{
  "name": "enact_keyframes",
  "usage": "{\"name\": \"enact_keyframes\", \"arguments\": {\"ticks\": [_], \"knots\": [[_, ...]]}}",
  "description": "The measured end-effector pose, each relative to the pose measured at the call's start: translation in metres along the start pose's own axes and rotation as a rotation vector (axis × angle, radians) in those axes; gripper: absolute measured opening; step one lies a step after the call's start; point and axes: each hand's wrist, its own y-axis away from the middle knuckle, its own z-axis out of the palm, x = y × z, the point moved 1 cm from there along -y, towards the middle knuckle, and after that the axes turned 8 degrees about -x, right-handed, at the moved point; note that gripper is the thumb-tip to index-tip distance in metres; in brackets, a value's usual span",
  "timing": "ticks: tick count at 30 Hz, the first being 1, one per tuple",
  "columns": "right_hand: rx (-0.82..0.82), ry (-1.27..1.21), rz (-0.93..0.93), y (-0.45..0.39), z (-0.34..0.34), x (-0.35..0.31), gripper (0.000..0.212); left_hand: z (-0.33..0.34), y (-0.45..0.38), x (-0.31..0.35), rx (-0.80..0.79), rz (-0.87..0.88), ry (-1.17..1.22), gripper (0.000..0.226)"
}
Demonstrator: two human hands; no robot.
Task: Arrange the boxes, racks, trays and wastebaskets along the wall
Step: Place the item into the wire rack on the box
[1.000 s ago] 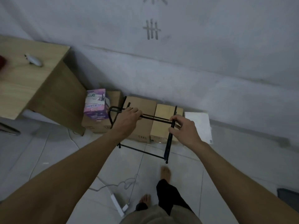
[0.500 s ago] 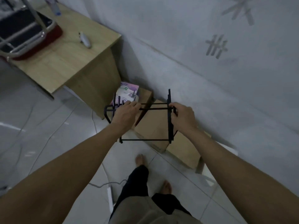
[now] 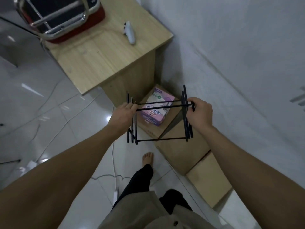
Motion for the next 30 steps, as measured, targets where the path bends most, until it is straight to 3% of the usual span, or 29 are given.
{"name": "enact_keyframes", "arguments": {"ticks": [3, 6, 8, 13, 17, 30], "knots": [[0.022, -0.031, -0.002, -0.032, 0.013, -0.011, 0.039, 0.003, -0.018, -0.009, -0.034, -0.029, 0.088, 0.016], [0.033, -0.013, -0.011, -0.062, 0.019, -0.015, 0.043, 0.015, -0.031, -0.009, -0.019, -0.031, 0.266, 0.017], [0.016, 0.093, -0.059, -0.077, 0.027, -0.016, 0.044, 0.019, -0.040, -0.004, 0.005, -0.061, 0.323, 0.010], [-0.100, 0.516, -0.315, -0.095, 0.056, -0.027, 0.038, 0.017, -0.058, 0.007, 0.026, -0.129, 0.385, 0.019], [-0.140, 0.733, -0.365, -0.117, 0.069, -0.033, 0.045, 0.024, -0.066, 0.005, 0.014, -0.169, 0.387, 0.023], [-0.198, 0.576, -0.431, -0.177, 0.102, -0.025, 0.043, 0.063, -0.093, -0.002, -0.017, -0.255, 0.437, 0.022]]}}
